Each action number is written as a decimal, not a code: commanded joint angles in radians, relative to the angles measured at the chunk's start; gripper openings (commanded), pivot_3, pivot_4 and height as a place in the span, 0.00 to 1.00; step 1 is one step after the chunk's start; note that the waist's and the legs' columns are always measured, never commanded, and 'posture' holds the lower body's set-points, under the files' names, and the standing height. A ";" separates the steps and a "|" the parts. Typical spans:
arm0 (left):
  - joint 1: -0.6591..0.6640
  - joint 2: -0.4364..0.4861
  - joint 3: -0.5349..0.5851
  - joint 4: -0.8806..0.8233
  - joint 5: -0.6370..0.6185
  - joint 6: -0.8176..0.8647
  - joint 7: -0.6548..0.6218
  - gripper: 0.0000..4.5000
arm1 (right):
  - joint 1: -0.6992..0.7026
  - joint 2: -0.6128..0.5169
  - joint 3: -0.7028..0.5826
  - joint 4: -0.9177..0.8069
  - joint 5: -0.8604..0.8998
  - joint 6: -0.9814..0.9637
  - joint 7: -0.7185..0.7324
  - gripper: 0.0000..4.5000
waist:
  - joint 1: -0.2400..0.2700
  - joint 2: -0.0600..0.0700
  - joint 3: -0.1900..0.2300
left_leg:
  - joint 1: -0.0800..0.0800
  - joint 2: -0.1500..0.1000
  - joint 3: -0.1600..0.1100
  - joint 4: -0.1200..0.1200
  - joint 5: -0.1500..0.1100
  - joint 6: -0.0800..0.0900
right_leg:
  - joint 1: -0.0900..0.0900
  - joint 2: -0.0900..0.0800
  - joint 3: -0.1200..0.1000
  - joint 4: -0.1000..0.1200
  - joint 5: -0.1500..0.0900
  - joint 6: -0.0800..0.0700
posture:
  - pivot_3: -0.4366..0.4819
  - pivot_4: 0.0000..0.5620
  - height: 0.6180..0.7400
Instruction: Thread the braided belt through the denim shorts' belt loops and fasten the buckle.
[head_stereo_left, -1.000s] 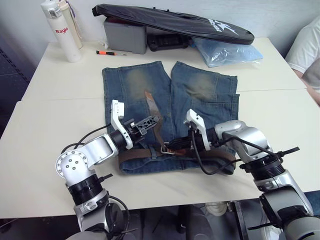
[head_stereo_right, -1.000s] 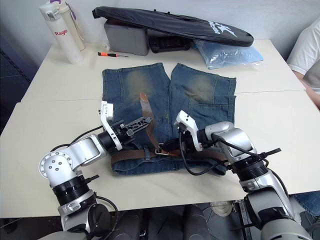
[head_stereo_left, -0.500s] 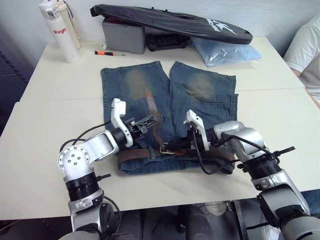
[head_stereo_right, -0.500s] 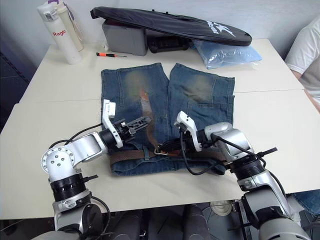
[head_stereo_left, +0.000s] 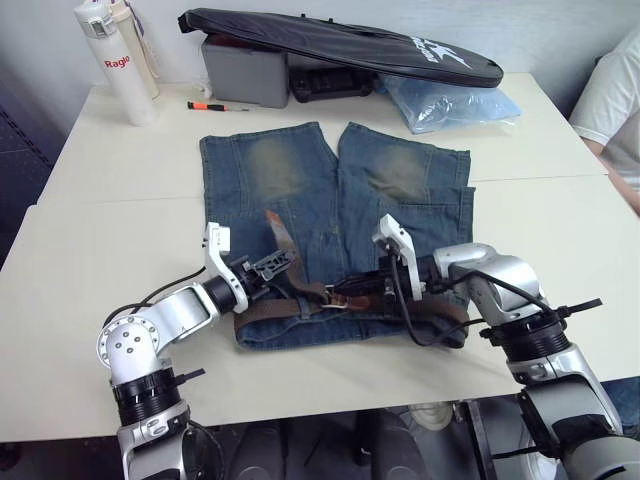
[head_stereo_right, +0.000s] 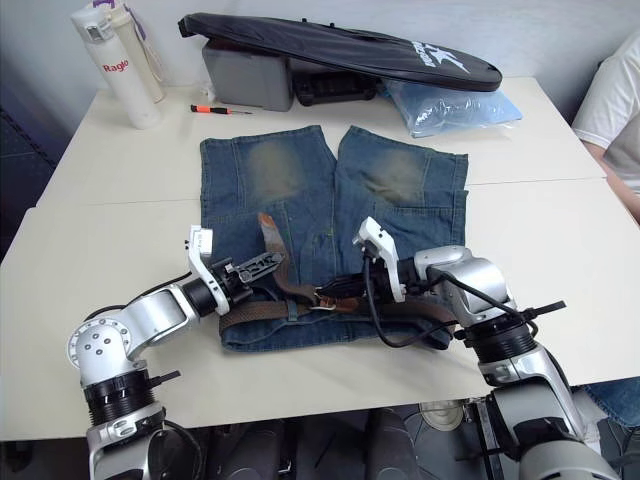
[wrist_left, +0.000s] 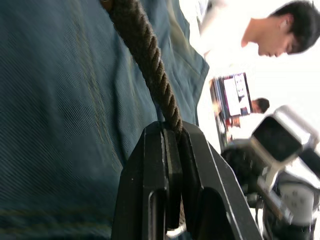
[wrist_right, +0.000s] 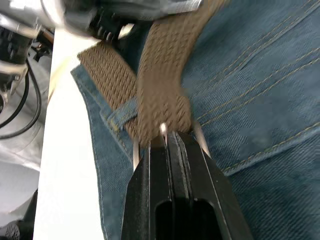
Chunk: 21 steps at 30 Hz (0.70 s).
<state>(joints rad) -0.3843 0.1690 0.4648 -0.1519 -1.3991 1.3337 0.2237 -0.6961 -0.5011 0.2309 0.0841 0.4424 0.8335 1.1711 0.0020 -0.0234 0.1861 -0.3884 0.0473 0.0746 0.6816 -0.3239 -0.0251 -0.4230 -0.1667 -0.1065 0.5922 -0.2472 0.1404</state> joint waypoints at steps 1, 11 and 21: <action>0.005 0.021 -0.027 -0.031 -0.061 -0.033 0.008 0.00 | -0.018 0.008 -0.006 -0.018 0.014 0.005 -0.002 0.01 | -0.001 0.000 0.000 | 0.000 0.000 0.000 0.000 0.000 0.000 | 0.000 0.000 0.000 0.000 0.000 0.000 | 0.48 0.27 1.00; 0.033 0.090 -0.099 -0.032 -0.144 -0.109 0.032 0.00 | 0.008 0.009 0.056 -0.009 -0.009 -0.001 0.009 0.01 | -0.001 0.000 0.000 | 0.000 0.000 0.000 0.000 0.000 0.000 | 0.000 0.000 0.000 0.000 0.000 0.000 | 0.48 0.27 1.00; 0.031 0.145 -0.165 -0.023 -0.196 -0.173 0.039 0.00 | 0.012 0.039 0.124 0.066 -0.080 -0.012 -0.022 0.01 | -0.005 0.000 0.000 | 0.000 0.000 0.000 0.000 0.000 0.000 | 0.000 0.000 0.000 0.000 0.000 0.000 | 0.48 0.27 1.00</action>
<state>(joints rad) -0.3453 0.3075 0.3100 -0.1513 -1.5666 1.1715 0.2636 -0.6934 -0.4706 0.3099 0.1243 0.4011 0.8136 1.1683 -0.0028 -0.0231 0.1859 -0.3876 0.0473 0.0746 0.6810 -0.3240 -0.0252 -0.4230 -0.1667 -0.1065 0.5921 -0.2472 0.1404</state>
